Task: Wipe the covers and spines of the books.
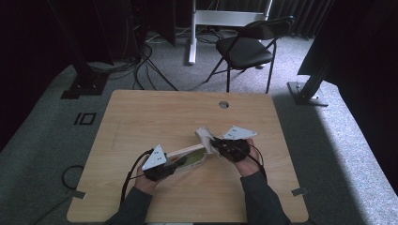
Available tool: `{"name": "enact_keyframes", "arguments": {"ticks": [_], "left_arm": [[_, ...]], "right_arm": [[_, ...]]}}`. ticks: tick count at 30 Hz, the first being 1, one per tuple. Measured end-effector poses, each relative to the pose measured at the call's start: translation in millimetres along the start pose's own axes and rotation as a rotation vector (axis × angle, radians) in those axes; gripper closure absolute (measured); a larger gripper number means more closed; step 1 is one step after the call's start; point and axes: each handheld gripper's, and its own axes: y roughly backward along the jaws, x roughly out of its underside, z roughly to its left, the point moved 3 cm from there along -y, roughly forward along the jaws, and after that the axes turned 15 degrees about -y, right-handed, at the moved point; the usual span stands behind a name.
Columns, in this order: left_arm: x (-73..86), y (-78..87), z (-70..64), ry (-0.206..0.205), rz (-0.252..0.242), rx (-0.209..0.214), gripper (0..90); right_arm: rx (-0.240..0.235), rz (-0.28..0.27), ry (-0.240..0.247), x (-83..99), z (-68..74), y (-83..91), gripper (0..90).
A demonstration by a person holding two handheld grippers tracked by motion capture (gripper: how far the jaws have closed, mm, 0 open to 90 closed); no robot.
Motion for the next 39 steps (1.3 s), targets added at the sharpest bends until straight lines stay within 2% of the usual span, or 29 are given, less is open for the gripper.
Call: {"name": "enact_keyframes", "arguments": {"ticks": [7,10,13,17,24,30,39], "left_arm": [[0.2,0.8,0.6,-0.001,-0.007,0.0,78.2],[0.3,1.7,1.3,0.003,-0.01,-0.001,78.1],[0.3,1.8,1.5,0.004,-0.01,-0.004,78.1],[0.3,0.3,0.6,0.0,-0.005,-0.003,78.2],[0.5,-1.1,-0.3,-0.005,0.001,-0.001,78.1],[1.1,-0.6,0.5,0.001,0.001,-0.006,78.1],[0.9,-2.0,-0.4,-0.001,0.001,-0.009,78.1]], "right_arm": [[0.054,0.003,-0.028,1.6,-10.8,2.1,84.9],[0.102,0.002,-0.029,1.5,-14.6,3.7,85.0],[0.108,-0.004,-0.033,1.5,-16.9,6.2,85.0],[0.086,-0.008,-0.024,0.8,-12.5,7.0,85.0],[0.012,-0.008,0.014,-1.9,6.4,4.8,84.9],[-0.004,-0.001,0.042,-3.5,18.1,1.6,84.9],[-0.048,0.007,0.056,-4.8,28.8,1.5,85.0]]}}
